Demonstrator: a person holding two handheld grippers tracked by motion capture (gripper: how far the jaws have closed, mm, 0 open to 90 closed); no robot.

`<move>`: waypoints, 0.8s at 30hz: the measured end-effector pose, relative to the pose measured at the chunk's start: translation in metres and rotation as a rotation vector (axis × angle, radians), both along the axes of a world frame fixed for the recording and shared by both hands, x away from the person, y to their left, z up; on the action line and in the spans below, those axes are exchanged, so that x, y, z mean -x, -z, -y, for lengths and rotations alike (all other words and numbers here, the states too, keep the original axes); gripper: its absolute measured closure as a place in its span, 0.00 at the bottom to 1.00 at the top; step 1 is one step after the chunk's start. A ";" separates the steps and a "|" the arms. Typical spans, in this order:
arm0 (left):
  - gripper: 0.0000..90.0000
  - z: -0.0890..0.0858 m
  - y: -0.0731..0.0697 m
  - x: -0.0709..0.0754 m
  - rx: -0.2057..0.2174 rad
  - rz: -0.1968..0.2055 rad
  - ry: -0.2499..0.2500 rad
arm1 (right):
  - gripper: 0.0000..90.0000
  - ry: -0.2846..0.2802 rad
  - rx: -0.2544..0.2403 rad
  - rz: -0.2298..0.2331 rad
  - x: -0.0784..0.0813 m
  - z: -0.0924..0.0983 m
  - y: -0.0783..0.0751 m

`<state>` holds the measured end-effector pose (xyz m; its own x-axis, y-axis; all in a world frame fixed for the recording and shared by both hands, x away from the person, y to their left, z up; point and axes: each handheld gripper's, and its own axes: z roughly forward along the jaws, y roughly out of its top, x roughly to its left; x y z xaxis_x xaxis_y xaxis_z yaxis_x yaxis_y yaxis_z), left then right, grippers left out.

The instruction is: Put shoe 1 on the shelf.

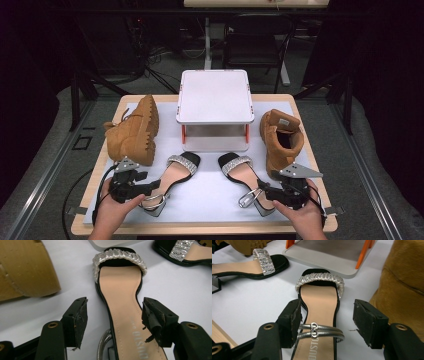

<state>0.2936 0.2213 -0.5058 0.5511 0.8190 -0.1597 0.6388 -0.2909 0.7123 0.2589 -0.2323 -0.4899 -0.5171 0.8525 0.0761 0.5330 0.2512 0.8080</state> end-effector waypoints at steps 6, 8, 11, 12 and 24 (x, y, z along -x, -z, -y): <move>0.42 0.010 -0.005 -0.006 -0.039 0.018 0.030 | 0.42 -0.024 0.009 -0.026 -0.007 -0.007 0.004; 0.42 0.015 -0.005 -0.008 -0.038 0.027 0.034 | 0.42 -0.024 0.013 -0.030 -0.007 -0.008 0.004; 0.42 0.022 -0.004 -0.011 -0.054 0.033 0.051 | 0.41 -0.022 0.004 -0.041 -0.009 -0.008 0.006; 0.42 0.026 -0.003 -0.012 -0.067 0.033 0.056 | 0.41 -0.022 0.012 -0.045 -0.010 -0.008 0.005; 0.41 0.046 0.012 -0.015 -0.185 -0.022 0.008 | 0.39 -0.044 0.040 -0.058 -0.018 -0.018 0.009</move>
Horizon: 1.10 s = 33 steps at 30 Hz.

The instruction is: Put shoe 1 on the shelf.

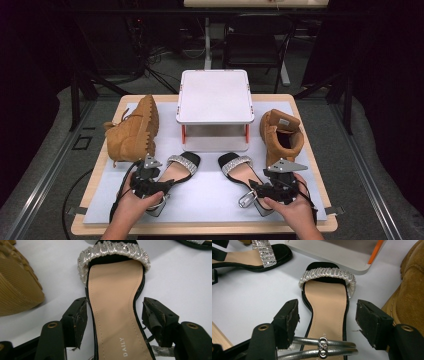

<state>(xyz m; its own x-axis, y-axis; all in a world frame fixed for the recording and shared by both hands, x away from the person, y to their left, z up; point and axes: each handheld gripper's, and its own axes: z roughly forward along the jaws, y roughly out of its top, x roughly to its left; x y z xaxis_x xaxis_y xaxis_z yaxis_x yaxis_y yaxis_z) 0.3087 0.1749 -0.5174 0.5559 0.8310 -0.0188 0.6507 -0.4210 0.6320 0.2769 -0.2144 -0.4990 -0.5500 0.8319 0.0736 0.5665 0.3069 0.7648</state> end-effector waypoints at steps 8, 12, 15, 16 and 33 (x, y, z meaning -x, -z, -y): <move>0.39 0.005 0.009 0.002 -0.057 -0.007 0.006 | 0.38 -0.004 0.028 -0.012 -0.004 -0.004 0.003; 0.39 0.006 0.011 0.003 -0.065 -0.015 0.001 | 0.38 0.008 0.043 -0.025 -0.007 -0.009 0.006; 0.38 0.007 0.013 0.003 -0.070 -0.012 0.000 | 0.38 0.007 0.070 -0.045 -0.010 -0.014 0.009; 0.38 0.007 0.013 0.003 -0.074 -0.013 -0.002 | 0.38 0.010 0.078 -0.046 -0.011 -0.016 0.011; 0.38 0.009 0.019 0.004 -0.071 -0.012 -0.017 | 0.38 0.038 0.183 -0.144 -0.025 -0.030 0.030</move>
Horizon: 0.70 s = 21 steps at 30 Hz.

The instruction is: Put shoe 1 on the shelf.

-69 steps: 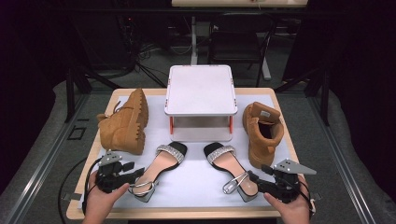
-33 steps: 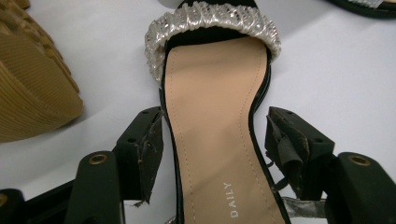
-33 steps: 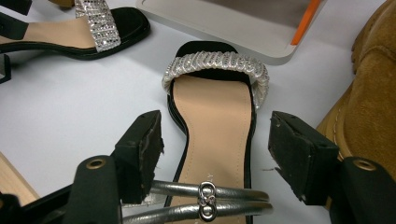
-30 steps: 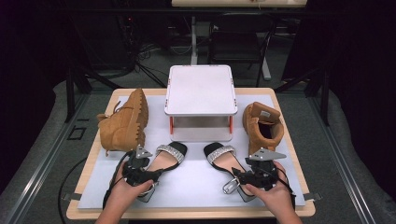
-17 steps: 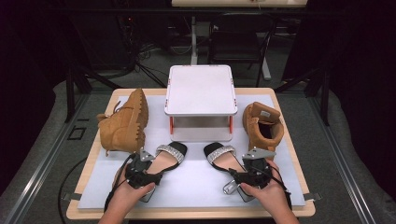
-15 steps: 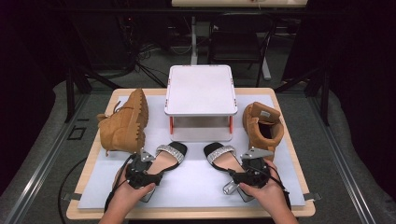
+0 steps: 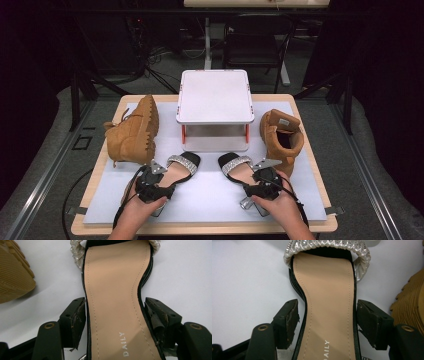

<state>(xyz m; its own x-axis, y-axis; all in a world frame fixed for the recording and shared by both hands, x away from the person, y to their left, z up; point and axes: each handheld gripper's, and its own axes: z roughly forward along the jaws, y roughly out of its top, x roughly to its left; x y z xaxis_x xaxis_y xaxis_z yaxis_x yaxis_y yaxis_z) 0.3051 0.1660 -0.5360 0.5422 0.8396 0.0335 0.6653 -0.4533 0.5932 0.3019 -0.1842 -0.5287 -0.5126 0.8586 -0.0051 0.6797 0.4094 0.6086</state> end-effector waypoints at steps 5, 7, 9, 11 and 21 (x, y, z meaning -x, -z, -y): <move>0.39 0.001 0.000 0.000 -0.006 -0.003 -0.004 | 0.38 0.020 0.012 -0.029 -0.001 -0.002 0.003; 0.39 0.001 -0.001 0.000 -0.010 -0.006 0.003 | 0.38 0.027 0.018 -0.040 -0.002 -0.003 0.005; 0.40 0.001 -0.001 0.000 -0.014 -0.006 0.003 | 0.38 0.036 0.027 -0.046 -0.002 -0.003 0.006; 0.40 0.001 -0.001 0.000 -0.015 -0.007 0.004 | 0.38 0.041 0.027 -0.047 -0.003 -0.004 0.007; 0.41 0.002 -0.001 0.001 -0.009 -0.008 -0.009 | 0.40 0.075 0.027 -0.044 -0.001 -0.005 0.007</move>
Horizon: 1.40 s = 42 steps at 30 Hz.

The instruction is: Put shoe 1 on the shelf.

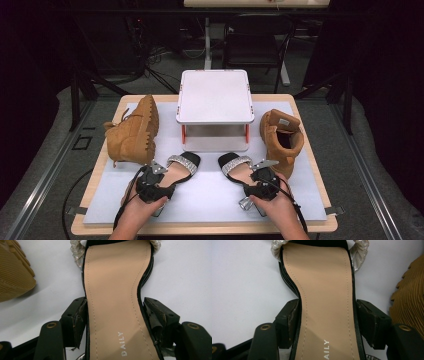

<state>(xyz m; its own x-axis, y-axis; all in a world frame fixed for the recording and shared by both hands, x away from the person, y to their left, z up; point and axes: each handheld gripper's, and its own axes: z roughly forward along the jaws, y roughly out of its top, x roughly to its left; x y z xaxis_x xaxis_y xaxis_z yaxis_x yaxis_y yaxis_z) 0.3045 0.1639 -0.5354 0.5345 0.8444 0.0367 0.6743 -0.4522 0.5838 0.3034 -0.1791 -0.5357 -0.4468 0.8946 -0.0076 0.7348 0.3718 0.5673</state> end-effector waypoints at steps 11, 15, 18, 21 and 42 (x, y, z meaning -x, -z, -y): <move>0.43 0.001 0.000 0.001 -0.005 0.005 -0.020 | 0.42 0.011 0.001 -0.009 0.000 -0.001 0.000; 0.43 0.002 0.000 0.001 -0.007 0.006 -0.025 | 0.41 0.005 0.002 -0.013 -0.001 -0.001 0.000; 0.43 0.002 0.000 0.001 -0.006 0.006 -0.026 | 0.41 -0.009 -0.005 -0.021 -0.002 0.000 0.000; 0.43 0.002 0.000 0.001 -0.002 0.004 -0.028 | 0.40 -0.009 -0.006 -0.020 -0.002 0.000 0.000; 0.44 0.000 0.000 0.002 0.020 0.011 -0.052 | 0.45 0.013 -0.024 -0.026 -0.001 0.001 0.000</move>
<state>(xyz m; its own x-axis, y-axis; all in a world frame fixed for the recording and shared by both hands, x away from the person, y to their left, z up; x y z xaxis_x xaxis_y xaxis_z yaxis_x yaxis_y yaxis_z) 0.3026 0.1639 -0.5357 0.4893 0.8718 0.0251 0.6900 -0.4045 0.6003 0.3045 -0.1799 -0.5361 -0.4349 0.9001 0.0259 0.7541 0.3484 0.5567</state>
